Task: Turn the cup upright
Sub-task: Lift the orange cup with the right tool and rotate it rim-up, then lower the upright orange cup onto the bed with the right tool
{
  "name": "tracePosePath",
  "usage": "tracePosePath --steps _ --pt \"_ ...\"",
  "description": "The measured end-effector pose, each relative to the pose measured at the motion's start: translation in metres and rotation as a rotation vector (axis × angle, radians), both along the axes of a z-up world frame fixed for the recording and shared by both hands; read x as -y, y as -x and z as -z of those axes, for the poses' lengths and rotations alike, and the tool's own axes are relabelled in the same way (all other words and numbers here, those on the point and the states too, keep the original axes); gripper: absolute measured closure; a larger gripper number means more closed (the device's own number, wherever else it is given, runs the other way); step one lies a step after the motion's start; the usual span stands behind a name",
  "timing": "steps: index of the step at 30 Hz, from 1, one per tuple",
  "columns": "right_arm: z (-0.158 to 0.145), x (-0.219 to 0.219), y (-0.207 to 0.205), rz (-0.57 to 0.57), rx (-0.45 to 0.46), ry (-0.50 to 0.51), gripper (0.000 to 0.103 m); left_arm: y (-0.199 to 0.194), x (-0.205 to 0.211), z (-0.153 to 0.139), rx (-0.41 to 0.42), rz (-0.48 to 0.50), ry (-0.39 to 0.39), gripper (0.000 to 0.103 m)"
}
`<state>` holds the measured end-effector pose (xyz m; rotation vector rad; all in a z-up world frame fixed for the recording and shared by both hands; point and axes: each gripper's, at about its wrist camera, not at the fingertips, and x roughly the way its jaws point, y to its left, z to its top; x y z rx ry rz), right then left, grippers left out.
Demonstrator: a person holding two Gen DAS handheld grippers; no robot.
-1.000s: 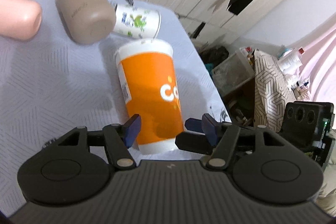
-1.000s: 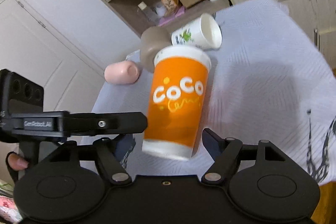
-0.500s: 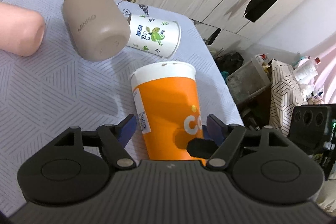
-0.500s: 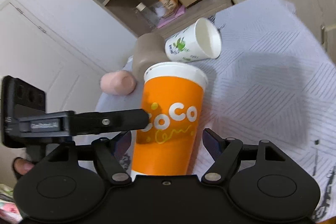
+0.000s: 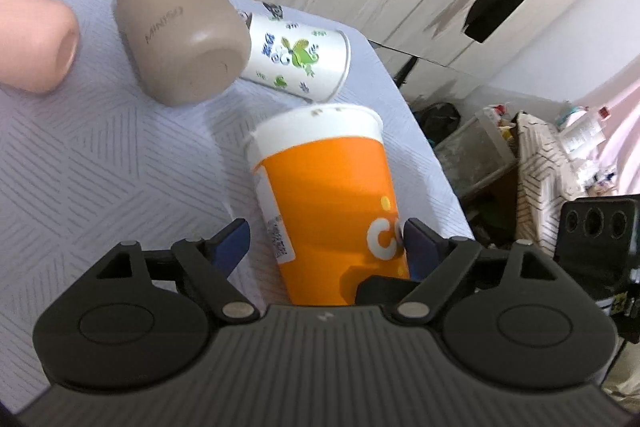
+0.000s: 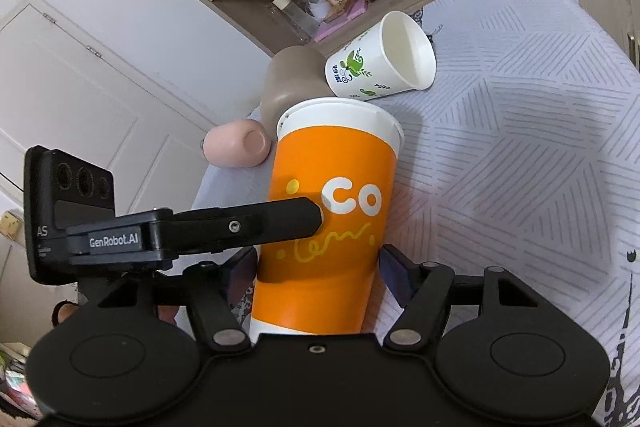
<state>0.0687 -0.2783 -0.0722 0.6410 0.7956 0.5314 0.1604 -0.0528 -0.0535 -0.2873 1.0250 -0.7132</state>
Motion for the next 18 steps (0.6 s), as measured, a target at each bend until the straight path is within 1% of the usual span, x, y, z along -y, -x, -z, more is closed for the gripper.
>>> tracePosePath --steps 2,4,7,10,12,13,15,18 --pt "0.000 -0.005 0.004 -0.014 0.023 -0.014 0.031 0.003 -0.003 0.006 -0.012 -0.003 0.031 0.021" --pt "0.003 -0.013 0.008 -0.014 0.028 -0.020 0.031 0.006 -0.004 0.013 -0.030 -0.031 0.024 0.023" --pt "0.005 -0.022 0.014 -0.010 0.048 -0.017 0.031 0.015 -0.011 0.013 0.007 -0.059 0.027 0.026" --pt "0.003 -0.028 0.020 -0.028 0.081 -0.022 0.031 0.026 -0.022 0.008 0.042 -0.079 0.051 0.027" --pt "-0.003 -0.037 0.025 -0.061 0.128 0.022 0.031 0.034 -0.027 0.002 0.093 -0.077 0.050 0.028" --pt "-0.006 -0.044 0.028 -0.086 0.161 0.060 0.031 0.038 -0.028 -0.001 0.128 -0.076 0.044 0.028" --pt "-0.009 -0.052 0.032 -0.106 0.211 0.098 0.031 0.049 -0.032 -0.007 0.210 -0.071 0.018 0.028" --pt "-0.017 -0.064 0.037 -0.132 0.287 0.157 0.031 0.057 -0.043 -0.016 0.278 -0.077 0.001 0.028"
